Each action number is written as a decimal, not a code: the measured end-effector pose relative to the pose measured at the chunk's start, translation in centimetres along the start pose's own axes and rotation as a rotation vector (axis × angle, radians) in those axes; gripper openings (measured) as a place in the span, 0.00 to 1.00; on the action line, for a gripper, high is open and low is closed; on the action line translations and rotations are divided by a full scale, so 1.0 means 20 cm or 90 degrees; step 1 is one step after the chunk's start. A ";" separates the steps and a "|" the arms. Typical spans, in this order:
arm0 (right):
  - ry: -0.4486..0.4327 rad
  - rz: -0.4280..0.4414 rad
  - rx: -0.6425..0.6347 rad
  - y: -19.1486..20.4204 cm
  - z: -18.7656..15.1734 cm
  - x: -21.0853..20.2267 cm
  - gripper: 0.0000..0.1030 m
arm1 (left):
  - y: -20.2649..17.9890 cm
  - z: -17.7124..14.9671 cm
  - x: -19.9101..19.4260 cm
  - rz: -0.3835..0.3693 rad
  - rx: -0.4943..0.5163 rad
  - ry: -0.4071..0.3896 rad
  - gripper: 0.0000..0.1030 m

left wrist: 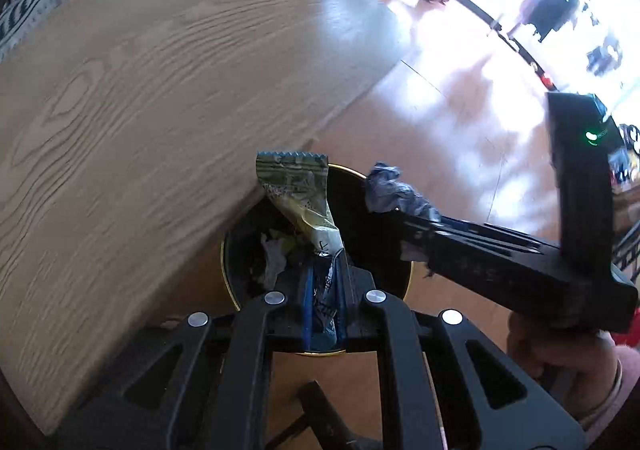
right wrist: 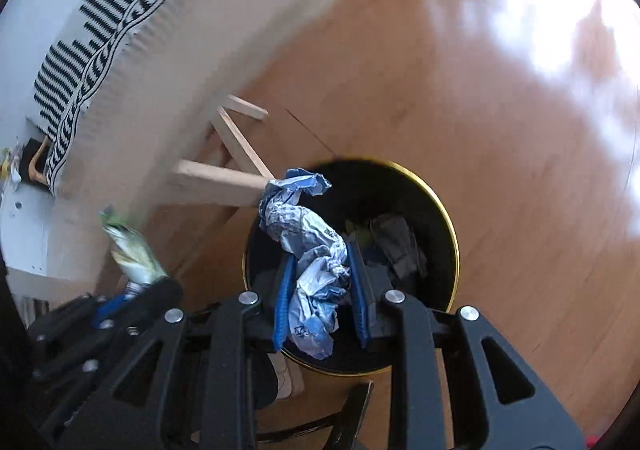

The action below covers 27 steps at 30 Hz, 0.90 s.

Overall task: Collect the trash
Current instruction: 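Carry the wrapper and foil over the bin and open both grippers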

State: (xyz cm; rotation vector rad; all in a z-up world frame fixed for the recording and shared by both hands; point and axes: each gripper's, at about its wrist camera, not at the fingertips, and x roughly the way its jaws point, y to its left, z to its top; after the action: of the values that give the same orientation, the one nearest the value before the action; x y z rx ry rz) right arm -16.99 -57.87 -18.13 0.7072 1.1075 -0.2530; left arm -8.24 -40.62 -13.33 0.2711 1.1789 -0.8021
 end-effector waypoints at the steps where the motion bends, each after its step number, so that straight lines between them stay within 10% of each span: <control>1: 0.001 0.003 0.001 -0.01 0.00 0.00 0.25 | -0.02 -0.01 0.02 -0.001 0.011 0.006 0.07; 18: 0.005 0.004 0.021 -0.04 0.05 0.06 0.26 | -0.09 -0.15 0.14 -0.041 0.019 0.056 0.05; 20: -0.001 0.007 0.033 -0.05 0.06 0.06 0.44 | -0.11 -0.11 0.17 -0.032 0.037 0.064 0.09; 21: -0.008 0.002 0.034 -0.06 0.07 0.04 0.77 | -0.11 -0.11 0.18 -0.023 0.046 0.068 0.15; 23: -0.038 -0.018 0.018 -0.05 0.09 -0.01 0.92 | -0.13 -0.11 0.19 -0.009 0.068 0.068 0.90; 27: -0.100 -0.091 0.006 -0.06 0.12 -0.13 0.93 | -0.19 -0.14 0.12 -0.042 0.108 0.029 0.94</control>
State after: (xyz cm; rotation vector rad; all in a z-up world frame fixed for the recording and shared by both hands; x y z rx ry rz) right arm -17.02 -60.70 -15.61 0.6062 1.0085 -0.4295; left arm -12.42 -42.72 -15.73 0.3947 1.1691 -0.9598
